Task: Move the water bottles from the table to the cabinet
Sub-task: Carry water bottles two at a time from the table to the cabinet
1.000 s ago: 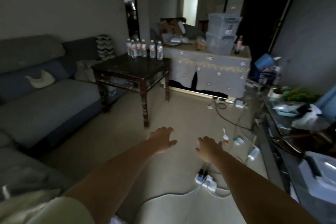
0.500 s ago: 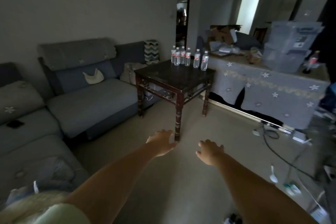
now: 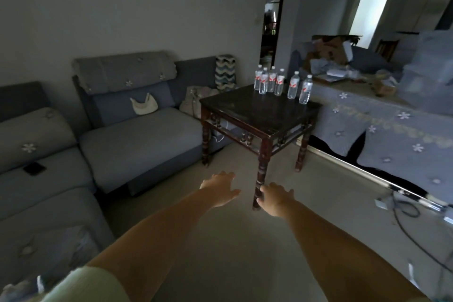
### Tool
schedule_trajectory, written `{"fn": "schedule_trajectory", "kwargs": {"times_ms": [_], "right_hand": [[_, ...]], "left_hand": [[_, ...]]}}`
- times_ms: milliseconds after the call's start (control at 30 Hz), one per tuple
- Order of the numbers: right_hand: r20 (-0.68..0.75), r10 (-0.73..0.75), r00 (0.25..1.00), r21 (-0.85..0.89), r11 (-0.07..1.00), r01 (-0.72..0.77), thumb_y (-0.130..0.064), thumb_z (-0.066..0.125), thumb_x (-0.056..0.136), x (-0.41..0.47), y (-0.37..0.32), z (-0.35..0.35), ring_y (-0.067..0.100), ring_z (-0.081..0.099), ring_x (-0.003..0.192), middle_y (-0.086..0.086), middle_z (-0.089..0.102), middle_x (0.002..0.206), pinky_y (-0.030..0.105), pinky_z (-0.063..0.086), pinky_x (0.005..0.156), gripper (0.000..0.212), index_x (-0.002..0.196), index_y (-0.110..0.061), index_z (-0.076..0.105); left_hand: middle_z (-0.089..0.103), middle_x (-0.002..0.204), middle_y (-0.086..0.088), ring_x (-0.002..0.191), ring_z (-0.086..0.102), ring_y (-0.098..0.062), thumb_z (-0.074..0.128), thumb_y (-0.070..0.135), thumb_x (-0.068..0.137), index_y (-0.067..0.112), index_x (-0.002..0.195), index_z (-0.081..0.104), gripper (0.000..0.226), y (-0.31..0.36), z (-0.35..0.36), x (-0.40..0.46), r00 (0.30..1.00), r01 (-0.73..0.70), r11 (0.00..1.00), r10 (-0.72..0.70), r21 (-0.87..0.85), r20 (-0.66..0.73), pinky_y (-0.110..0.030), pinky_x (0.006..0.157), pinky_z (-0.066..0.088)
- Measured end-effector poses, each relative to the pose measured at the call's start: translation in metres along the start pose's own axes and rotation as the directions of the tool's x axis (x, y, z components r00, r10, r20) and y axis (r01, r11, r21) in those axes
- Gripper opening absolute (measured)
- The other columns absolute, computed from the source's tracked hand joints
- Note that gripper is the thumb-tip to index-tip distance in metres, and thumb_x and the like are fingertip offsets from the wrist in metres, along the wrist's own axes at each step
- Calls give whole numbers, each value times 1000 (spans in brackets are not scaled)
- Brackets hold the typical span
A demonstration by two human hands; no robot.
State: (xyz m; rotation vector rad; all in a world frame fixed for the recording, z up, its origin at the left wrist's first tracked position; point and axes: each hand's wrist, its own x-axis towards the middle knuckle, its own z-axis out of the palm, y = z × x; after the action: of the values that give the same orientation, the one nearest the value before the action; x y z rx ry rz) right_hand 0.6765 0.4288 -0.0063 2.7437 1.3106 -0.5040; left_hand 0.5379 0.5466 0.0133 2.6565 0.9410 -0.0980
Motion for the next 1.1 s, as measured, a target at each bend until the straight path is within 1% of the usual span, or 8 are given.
{"fn": "schedule_trajectory", "kwargs": {"times_ms": [167, 300, 533, 700, 800, 867, 967, 1100], "right_hand": [[-31, -13, 999, 48, 999, 14, -40, 41, 100, 57, -25, -33, 30, 42, 131, 11, 47, 137, 55, 25, 110, 42, 134, -17, 46], [-39, -34, 999, -20, 999, 33, -41, 41, 100, 95, -36, -45, 29, 45, 129, 10, 48, 138, 46, 33, 106, 44, 137, -17, 44], [-54, -70, 996, -72, 995, 66, -42, 41, 99, 193, -45, -70, 29, 49, 126, 11, 50, 136, 45, 39, 105, 45, 136, -17, 45], [-54, -68, 996, -25, 997, 67, -43, 42, 99, 284, -37, -96, 28, 43, 134, 8, 47, 143, 54, 32, 112, 47, 139, -20, 43], [-52, -40, 998, -7, 999, 39, -44, 42, 98, 336, -28, -119, 30, 41, 135, 8, 44, 145, 55, 28, 113, 49, 141, -22, 42], [-37, -26, 999, 13, 1000, 26, -42, 41, 98, 378, -17, -137, 31, 43, 131, 9, 46, 140, 57, 28, 111, 45, 137, -21, 45], [-17, -9, 1000, 29, 1000, 9, -41, 39, 99, 427, -2, -162, 32, 44, 128, 9, 47, 135, 59, 25, 111, 39, 131, -20, 47], [23, 22, 999, 38, 999, -23, -40, 39, 101, 489, 14, -185, 30, 41, 131, 8, 44, 139, 58, 23, 113, 40, 136, -22, 44]], "left_hand": [[38, 148, -7, 133, 41, -28, 49, 47, 94, 23, 146, 33, 59, -32, -33, 62, 1000, -14, 1000, 14, 16, -13, -42, 106, 39], [39, 148, -7, 132, 42, -29, 49, 47, 94, 23, 145, 33, 59, -50, -41, 97, 1000, -28, 999, 28, 18, 1, -41, 104, 39], [42, 143, -6, 127, 46, -28, 47, 47, 94, 23, 144, 35, 56, -77, -65, 184, 1000, -16, 1000, 16, 11, 6, -41, 101, 43], [48, 134, -11, 120, 50, -31, 50, 44, 93, 20, 136, 41, 50, -91, -82, 277, 1000, -12, 1000, 13, 20, -27, -44, 97, 45], [45, 141, -8, 126, 47, -29, 50, 42, 95, 20, 139, 40, 50, -94, -91, 336, 1000, -20, 1000, 20, -9, -18, -39, 99, 43], [43, 144, -9, 128, 46, -30, 50, 43, 94, 20, 139, 41, 51, -92, -100, 384, 1000, -23, 999, 23, -22, -6, -39, 103, 41], [51, 133, -9, 119, 51, -29, 52, 43, 92, 20, 131, 49, 45, -89, -117, 440, 998, -52, 996, 50, -68, -38, -43, 99, 45], [53, 128, -7, 114, 54, -27, 54, 40, 93, 20, 127, 49, 40, -85, -125, 508, 998, -68, 995, 68, -79, 1, -44, 97, 46]]}}
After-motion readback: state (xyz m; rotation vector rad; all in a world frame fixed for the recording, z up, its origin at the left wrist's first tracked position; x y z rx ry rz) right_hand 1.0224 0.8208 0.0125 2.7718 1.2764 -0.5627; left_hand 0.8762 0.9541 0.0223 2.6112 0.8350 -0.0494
